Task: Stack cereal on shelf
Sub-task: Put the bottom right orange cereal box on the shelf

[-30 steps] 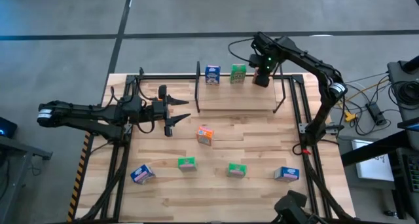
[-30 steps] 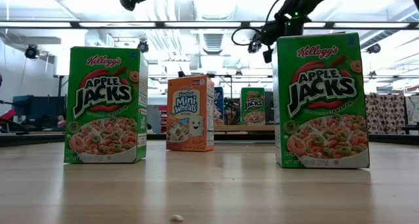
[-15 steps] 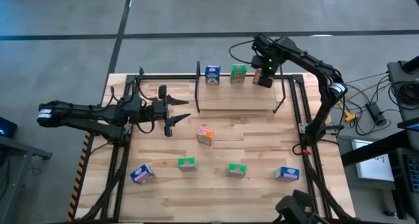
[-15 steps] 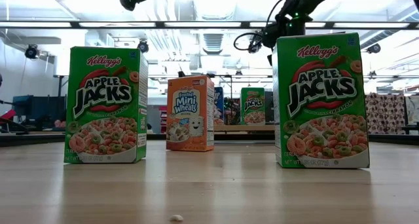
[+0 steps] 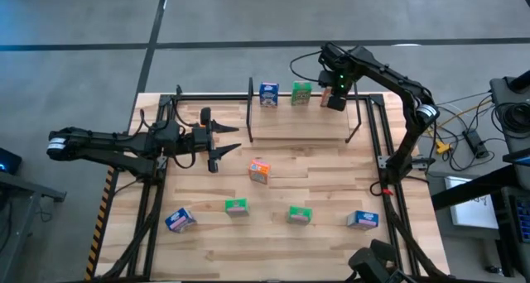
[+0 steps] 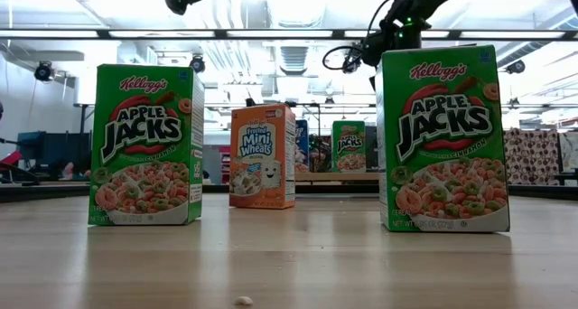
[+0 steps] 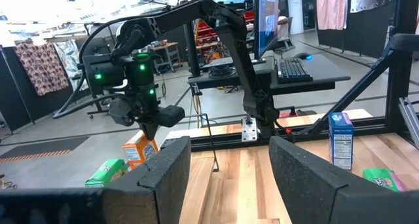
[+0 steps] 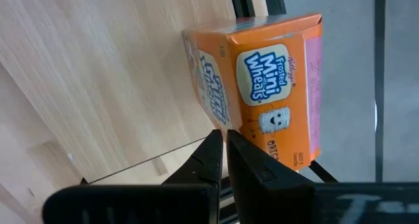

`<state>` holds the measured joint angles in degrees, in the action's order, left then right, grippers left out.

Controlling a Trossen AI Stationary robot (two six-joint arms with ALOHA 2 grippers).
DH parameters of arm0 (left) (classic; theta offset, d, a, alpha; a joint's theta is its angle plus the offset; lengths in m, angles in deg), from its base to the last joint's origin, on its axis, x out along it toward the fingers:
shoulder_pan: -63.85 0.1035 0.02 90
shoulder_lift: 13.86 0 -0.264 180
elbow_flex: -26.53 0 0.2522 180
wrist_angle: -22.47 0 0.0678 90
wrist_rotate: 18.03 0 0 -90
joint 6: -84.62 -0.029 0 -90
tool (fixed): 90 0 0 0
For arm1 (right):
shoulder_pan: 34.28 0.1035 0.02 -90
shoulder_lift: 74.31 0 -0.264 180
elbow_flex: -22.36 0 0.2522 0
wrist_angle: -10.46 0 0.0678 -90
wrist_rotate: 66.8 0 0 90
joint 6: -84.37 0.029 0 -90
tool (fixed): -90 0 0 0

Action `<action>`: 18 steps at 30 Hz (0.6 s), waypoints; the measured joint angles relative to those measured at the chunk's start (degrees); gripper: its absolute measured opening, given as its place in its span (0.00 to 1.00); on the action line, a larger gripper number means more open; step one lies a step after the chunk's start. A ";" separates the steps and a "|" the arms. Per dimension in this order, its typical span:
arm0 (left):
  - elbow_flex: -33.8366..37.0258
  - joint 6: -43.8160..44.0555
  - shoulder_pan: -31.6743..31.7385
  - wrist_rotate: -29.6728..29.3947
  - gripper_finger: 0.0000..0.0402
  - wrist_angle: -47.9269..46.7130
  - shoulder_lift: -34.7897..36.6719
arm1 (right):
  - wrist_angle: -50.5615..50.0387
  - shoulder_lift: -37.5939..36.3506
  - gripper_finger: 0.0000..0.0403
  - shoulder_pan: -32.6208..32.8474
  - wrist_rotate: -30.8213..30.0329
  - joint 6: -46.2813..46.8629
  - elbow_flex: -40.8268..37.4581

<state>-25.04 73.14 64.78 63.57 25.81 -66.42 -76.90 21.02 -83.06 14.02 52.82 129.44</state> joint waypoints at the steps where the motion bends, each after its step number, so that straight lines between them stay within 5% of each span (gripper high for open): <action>1: 0.00 0.00 0.02 0.00 0.48 -0.01 0.02 | 0.00 0.00 0.03 0.00 -0.02 0.00 0.00; 18: 0.00 0.00 0.02 0.00 0.48 0.00 0.00 | -0.31 -0.19 0.03 0.70 0.57 1.46 -0.02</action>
<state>-25.04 73.14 64.80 63.57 25.81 -66.42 -77.21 20.83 -82.36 14.59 54.28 129.42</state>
